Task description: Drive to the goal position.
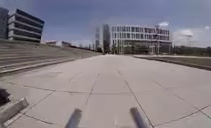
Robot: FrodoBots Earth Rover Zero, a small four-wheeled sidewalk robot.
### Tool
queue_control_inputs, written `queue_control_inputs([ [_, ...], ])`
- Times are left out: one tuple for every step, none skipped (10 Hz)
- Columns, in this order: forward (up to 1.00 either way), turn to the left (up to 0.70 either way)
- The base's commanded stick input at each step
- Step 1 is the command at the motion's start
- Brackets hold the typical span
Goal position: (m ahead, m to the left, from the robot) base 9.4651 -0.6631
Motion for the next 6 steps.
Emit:
queue_control_inputs([
  [0.70,-0.31],
  [0.70,-0.11],
  [0.70,0.00],
  [0.70,0.00],
  [0.70,0.00],
  [0.70,0.00],
])
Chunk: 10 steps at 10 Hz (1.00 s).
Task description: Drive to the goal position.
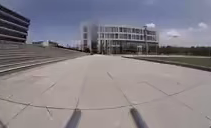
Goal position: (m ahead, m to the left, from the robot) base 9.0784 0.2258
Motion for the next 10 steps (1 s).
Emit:
queue_control_inputs([
  [0.70,0.00],
  [0.70,0.00],
  [0.70,0.00],
  [0.70,0.00],
  [0.70,0.00],
  [0.70,0.00],
  [0.70,0.00],
  [0.70,0.00],
  [0.70,0.00],
  [0.70,0.00],
])
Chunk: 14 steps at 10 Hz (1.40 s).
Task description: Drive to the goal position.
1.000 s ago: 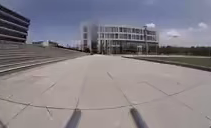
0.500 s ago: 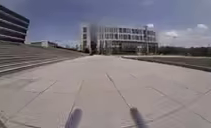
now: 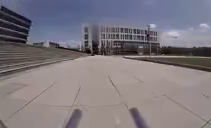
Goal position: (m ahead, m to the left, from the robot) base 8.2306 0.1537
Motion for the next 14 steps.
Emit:
queue_control_inputs([
  [0.70,0.00],
  [0.70,0.00],
  [0.70,0.00],
  [0.70,0.00],
  [0.70,0.00],
  [0.70,0.00],
  [0.70,0.00],
  [0.70,0.00],
  [0.70,0.00],
  [0.70,0.00],
  [0.70,0.00],
  [0.70,0.00],
  [0.70,0.00],
  [0.70,0.00],
])
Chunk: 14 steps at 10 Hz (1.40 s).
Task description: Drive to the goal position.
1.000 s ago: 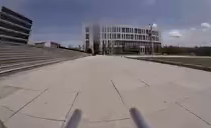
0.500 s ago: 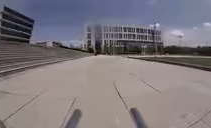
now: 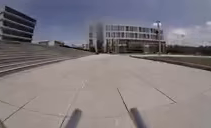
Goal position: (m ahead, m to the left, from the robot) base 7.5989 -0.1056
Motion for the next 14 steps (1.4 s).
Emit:
queue_control_inputs([
  [0.70,0.00],
  [0.70,0.00],
  [0.70,0.00],
  [0.70,0.00],
  [0.70,0.00],
  [0.70,0.00],
  [0.70,0.00],
  [0.70,0.00],
  [0.70,0.00],
  [0.70,0.00],
  [0.70,0.00],
  [0.70,0.00],
  [0.70,0.00],
  [0.70,0.00],
])
